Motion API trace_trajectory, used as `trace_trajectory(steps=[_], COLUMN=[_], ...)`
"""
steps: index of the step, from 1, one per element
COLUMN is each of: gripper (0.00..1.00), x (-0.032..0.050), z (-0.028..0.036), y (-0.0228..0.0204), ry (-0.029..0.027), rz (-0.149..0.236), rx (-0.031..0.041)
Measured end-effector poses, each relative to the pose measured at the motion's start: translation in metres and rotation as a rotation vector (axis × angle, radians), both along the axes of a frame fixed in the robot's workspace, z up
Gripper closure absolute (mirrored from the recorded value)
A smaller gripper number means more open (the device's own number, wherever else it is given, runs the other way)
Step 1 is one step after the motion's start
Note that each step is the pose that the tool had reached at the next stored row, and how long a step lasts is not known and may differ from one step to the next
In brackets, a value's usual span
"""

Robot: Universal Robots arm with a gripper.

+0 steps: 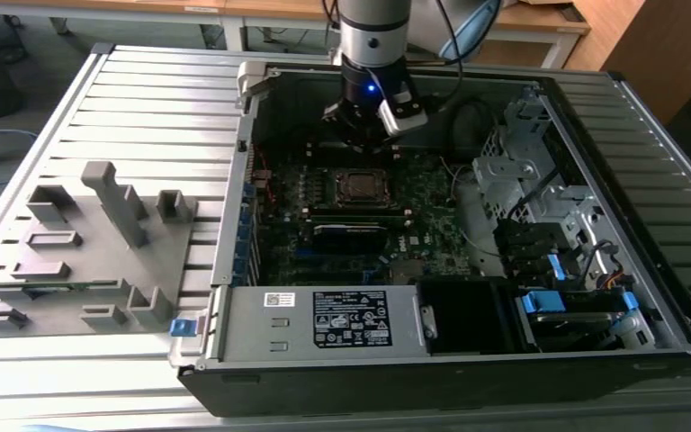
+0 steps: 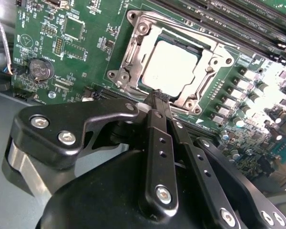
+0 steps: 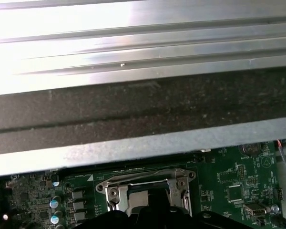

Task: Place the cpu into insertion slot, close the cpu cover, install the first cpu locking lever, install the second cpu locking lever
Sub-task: 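Install the first cpu locking lever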

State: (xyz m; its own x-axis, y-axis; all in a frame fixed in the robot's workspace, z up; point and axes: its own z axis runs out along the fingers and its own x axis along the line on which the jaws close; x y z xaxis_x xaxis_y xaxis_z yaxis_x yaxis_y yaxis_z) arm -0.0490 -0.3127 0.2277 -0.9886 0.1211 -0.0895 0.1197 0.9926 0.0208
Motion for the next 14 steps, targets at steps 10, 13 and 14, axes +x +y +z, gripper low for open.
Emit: trace_trajectory(steps=[10,13,14], gripper=[0.90,0.90,0.90], x=[0.0004,0.0001,-0.0001], z=[-0.0004,-0.0006,-0.0006], y=[-0.0020,-0.0050,-0.0062], ry=[-0.0001,-0.0001,0.0000], rz=[0.012,0.012,0.012], rx=[-0.0019,-0.0019,-0.0020])
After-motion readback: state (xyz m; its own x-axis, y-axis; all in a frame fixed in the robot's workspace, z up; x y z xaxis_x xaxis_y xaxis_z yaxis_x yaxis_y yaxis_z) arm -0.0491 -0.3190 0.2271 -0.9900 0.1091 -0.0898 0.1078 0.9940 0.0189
